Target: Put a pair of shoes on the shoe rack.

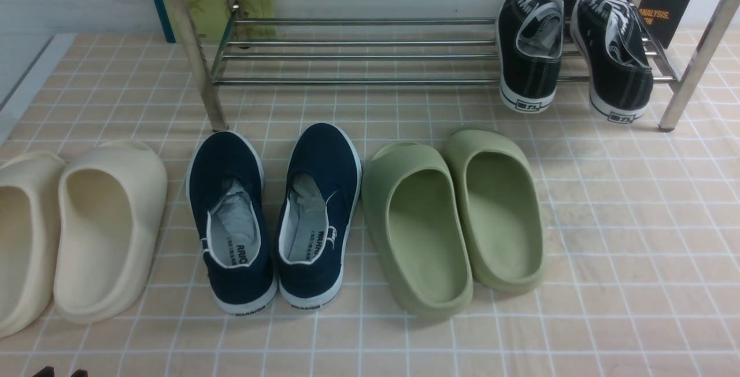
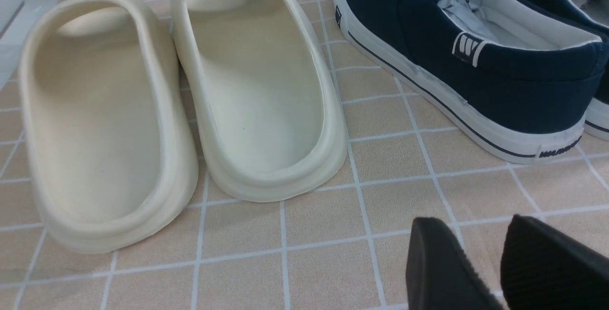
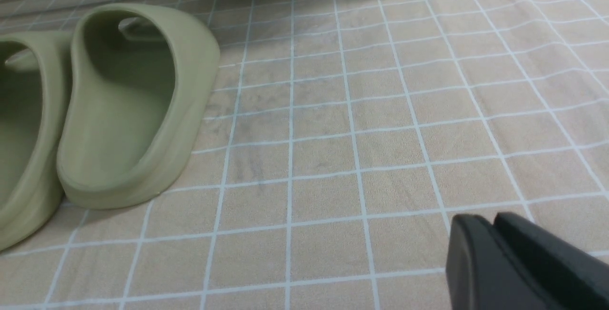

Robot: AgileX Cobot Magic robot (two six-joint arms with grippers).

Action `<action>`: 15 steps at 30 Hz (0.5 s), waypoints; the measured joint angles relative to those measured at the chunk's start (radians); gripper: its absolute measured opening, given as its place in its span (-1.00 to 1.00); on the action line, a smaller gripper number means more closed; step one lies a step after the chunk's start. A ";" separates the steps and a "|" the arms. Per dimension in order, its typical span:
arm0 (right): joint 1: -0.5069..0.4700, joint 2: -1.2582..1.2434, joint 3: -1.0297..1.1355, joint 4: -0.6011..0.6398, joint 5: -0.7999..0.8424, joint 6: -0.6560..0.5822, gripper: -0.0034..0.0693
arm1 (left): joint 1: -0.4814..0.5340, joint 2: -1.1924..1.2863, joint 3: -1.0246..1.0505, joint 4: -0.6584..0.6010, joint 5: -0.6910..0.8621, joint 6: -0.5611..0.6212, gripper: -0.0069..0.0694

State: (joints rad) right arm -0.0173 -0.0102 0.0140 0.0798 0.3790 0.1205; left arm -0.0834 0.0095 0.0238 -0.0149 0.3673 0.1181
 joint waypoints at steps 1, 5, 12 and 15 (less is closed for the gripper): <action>0.000 0.000 0.000 0.000 0.000 0.000 -0.73 | 0.000 0.000 0.000 0.000 0.000 0.000 -0.19; 0.000 0.000 0.000 0.000 0.000 0.000 -0.71 | 0.000 0.000 0.000 0.000 0.000 0.000 -0.19; 0.000 0.000 0.000 0.000 0.000 0.000 -0.68 | 0.000 0.000 0.000 0.000 0.000 0.000 -0.19; 0.000 0.000 0.000 0.000 0.000 0.000 -0.67 | 0.000 0.000 0.000 0.000 0.000 0.000 -0.19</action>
State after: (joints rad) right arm -0.0173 -0.0102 0.0140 0.0798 0.3790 0.1205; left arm -0.0834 0.0095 0.0238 -0.0149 0.3673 0.1181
